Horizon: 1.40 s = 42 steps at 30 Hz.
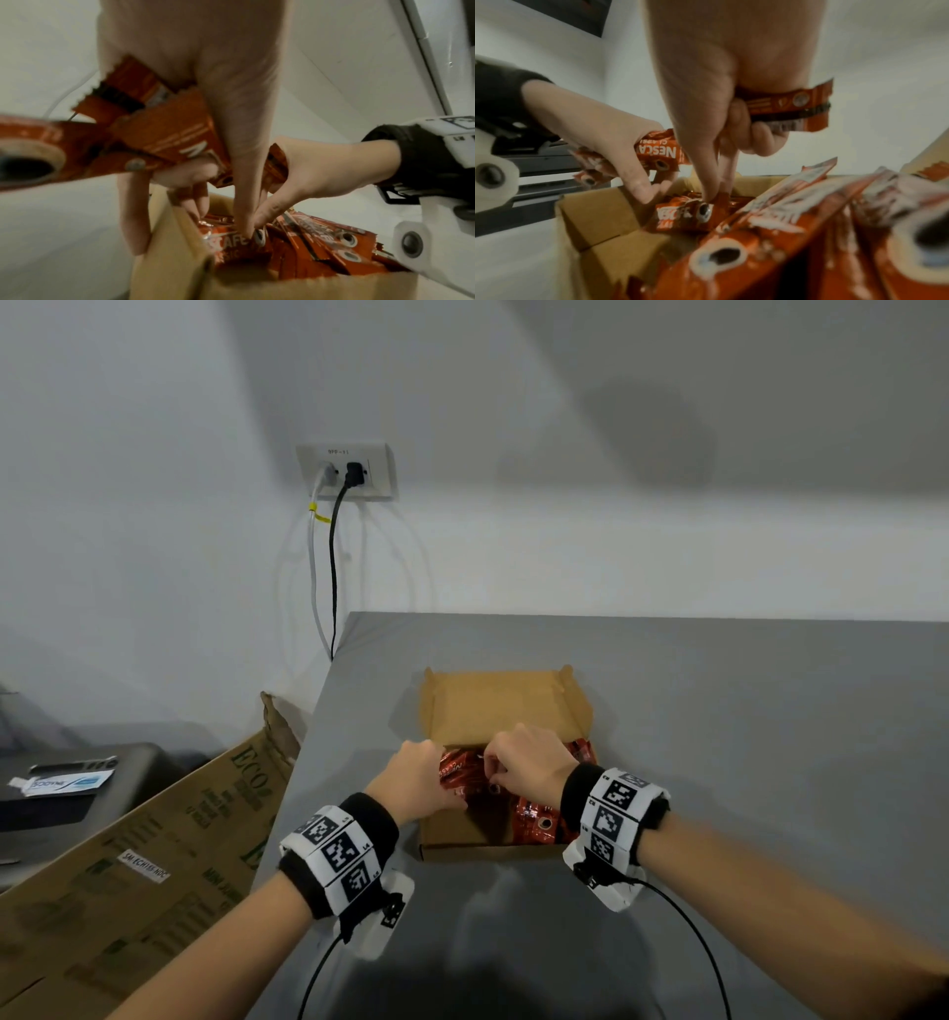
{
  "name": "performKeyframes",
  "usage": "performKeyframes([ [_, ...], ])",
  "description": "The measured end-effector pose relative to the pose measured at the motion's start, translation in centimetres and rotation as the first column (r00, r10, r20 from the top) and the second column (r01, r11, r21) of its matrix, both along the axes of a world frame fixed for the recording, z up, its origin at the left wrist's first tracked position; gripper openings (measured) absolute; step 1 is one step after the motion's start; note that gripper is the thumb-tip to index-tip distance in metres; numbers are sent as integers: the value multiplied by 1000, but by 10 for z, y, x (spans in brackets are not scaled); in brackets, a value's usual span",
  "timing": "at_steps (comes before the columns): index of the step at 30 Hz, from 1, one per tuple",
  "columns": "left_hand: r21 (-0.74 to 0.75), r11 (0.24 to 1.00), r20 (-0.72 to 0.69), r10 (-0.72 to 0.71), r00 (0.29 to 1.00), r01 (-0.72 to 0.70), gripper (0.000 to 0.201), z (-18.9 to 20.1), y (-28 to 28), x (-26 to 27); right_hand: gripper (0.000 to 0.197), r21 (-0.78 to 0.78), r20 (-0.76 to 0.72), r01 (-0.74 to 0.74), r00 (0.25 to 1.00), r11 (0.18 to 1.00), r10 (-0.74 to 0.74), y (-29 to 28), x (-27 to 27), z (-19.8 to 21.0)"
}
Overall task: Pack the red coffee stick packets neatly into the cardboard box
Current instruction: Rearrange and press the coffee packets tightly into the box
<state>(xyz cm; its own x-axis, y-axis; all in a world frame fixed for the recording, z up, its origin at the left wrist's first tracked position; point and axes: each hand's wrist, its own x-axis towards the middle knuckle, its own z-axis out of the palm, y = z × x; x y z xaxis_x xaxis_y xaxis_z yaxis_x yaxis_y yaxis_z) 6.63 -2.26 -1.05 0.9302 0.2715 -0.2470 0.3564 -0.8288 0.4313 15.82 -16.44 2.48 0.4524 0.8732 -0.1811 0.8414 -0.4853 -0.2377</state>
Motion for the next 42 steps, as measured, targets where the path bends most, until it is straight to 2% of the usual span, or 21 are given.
performKeyframes([
  [4, 253, 966, -46, -35, 998, 46, 36, 1, 0, 1, 14, 15, 18, 7, 1000, 1000, -7, 0, 1, -2],
  [7, 342, 936, -46, -69, 997, 81, 26, 5, -3, 6, 16, -4, 22, -2, 1000, 1000, 2, 1, 0, -1],
  [14, 344, 935, -13, -86, 996, 85, 16, 3, -8, 8, 12, -83, 50, -16, 999, 996, 20, 4, 2, 1],
  [21, 318, 944, 3, -95, 995, 89, 16, -3, -3, 9, 8, -117, 56, -40, 997, 992, 46, 6, 2, 1],
  [23, 271, 958, 4, -98, 995, 94, 18, 0, -3, 8, 10, -111, 32, -26, 999, 993, 30, 5, 4, 4],
  [24, 229, 970, 15, -92, 996, 87, 18, 1, -1, 6, 22, -77, -5, -11, 1000, 997, 11, 4, 5, 5],
  [27, 56, 998, 178, 14, 984, -25, 11, 8, 10, 5, 83, 97, -292, 94, 954, 991, -62, -1, 8, 11],
  [29, -131, 981, 359, 182, 915, -144, 9, 20, 13, 4, 108, 134, -399, 141, 914, 981, -77, -2, 8, 13],
  [31, -352, 925, 428, 294, 855, -141, 18, 36, 4, 4, 113, 162, -397, 138, 916, 977, -64, 0, 7, 11],
  [33, -529, 844, 386, 329, 862, -85, 23, 49, -9, 6, 111, 188, -408, 125, 912, 974, -38, 5, 4, 10],
  [35, -610, 788, 344, 358, 868, -83, 22, 52, -13, 9, 108, 209, -433, 135, 901, 969, -32, 8, 1, 11],
  [39, -646, 762, 292, 302, 907, -46, 15, 54, -6, 11, 108, 248, -440, 128, 898, 960, -6, 4, 4, 12],
  [42, -548, 833, 324, 295, 899, -75, 16, 51, -5, 9, 109, 280, -422, 124, 906, 952, 6, 0, 11, 13],
])
